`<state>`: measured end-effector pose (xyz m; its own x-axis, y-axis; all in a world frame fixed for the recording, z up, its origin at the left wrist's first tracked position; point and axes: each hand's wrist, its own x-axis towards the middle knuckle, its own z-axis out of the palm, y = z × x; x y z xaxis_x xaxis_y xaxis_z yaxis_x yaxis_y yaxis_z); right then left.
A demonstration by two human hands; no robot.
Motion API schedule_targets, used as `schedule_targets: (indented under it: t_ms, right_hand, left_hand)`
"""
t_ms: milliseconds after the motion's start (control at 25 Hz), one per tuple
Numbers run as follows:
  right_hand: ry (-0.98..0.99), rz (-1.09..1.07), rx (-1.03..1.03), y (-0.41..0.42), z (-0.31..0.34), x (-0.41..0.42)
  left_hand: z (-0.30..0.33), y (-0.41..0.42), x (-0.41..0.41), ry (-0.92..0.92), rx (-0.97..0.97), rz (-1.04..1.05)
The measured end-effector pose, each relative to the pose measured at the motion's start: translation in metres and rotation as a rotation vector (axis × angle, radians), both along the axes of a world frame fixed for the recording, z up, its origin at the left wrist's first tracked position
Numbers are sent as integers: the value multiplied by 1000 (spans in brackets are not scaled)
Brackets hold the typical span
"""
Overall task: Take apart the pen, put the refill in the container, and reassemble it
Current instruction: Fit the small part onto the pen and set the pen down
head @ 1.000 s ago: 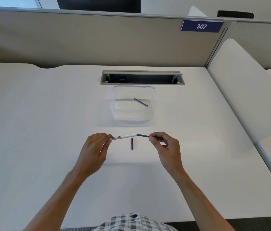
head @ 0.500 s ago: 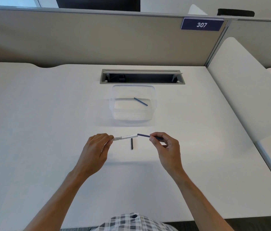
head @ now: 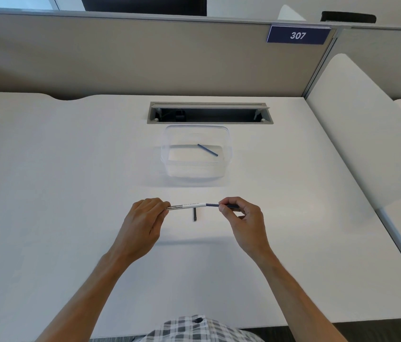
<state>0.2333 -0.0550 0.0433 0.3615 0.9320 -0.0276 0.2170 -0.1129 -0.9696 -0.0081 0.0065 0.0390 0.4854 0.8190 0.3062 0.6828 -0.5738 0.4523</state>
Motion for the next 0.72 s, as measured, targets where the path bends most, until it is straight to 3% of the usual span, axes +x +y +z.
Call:
schedule_targets:
  t_ms: [320,600,720]
  right_hand:
    - [85,-58,-30,1,-2,-14]
    - [245,-197,42,5,6,-26]
    - [219,-263,79,6,7,-32]
  left_hand:
    - [-2,-1,3,21,-11,-23]
    - [2,-3,4,-12,-32,5]
    - [5,-5,4,-23,-42,9]
